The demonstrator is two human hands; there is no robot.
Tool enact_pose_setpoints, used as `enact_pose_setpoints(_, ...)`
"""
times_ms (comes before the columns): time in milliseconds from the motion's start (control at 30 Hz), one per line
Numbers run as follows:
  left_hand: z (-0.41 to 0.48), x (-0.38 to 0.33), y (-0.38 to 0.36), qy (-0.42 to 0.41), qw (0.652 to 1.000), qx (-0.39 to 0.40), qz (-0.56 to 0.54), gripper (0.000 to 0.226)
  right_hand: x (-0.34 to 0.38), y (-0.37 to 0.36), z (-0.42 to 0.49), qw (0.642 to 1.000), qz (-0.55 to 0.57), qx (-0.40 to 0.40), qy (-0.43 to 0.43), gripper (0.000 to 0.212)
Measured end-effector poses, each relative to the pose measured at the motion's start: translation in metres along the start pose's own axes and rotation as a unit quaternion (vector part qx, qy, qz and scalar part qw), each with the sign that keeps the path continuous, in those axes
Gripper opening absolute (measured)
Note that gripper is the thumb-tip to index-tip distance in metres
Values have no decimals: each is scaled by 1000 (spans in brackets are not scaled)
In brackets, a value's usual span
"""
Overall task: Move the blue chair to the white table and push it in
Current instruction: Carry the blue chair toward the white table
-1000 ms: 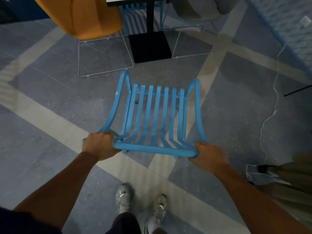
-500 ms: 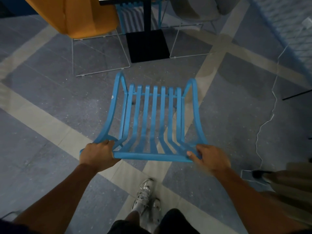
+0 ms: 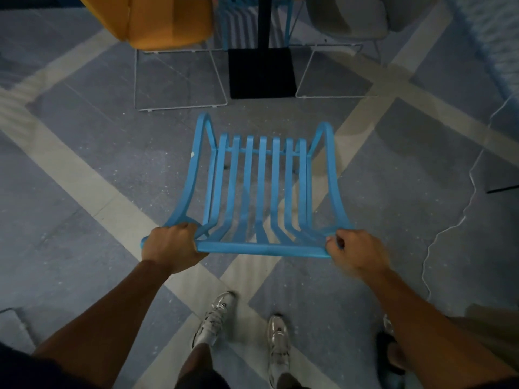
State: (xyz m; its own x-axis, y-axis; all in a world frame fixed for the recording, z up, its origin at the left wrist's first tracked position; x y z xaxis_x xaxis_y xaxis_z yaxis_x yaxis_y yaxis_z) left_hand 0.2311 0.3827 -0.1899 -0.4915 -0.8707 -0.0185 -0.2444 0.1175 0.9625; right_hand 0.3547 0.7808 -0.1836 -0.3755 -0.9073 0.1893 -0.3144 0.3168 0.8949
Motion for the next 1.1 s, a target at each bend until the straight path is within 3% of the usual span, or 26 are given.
enact_pose_setpoints(267,-12,-69,-7,39,997,71,-21,56,-60,18,-7,1000,-14,20,-3,45)
enact_pose_setpoints(567,-18,-86,2,-22,999,-39,-23,62,-68,19,-15,997,-42,-23,56,38)
enact_pose_setpoints(667,-21,-85,10,-47,994,-84,-49,49,-65,20,-20,995,-43,-53,71,40)
enact_pose_setpoints(800,-16,-83,9,66,990,-84,-95,33,-66,19,-20,994,-61,-45,73,46)
enact_pose_setpoints(967,-13,-77,4,118,990,-50,-58,30,-78,22,-11,997,-26,-50,58,49)
enact_pose_setpoints(1100,-11,-73,-3,140,985,-56,-89,25,-81,21,-9,997,-5,-67,35,44)
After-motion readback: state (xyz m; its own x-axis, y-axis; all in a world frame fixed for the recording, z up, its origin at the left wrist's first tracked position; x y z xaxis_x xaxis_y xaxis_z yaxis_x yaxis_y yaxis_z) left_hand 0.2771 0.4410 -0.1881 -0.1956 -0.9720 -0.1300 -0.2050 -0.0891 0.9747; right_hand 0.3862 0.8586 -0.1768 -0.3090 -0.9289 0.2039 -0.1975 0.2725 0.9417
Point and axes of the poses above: each hand's wrist, its own z-axis towards the middle knuckle, its own y-axis out of the back of the hand, x = y × z, the point moved 5 cm from there along z, towards the middle knuckle, and after that the axes turned 9 degrees about x, right-handed, at the moved point
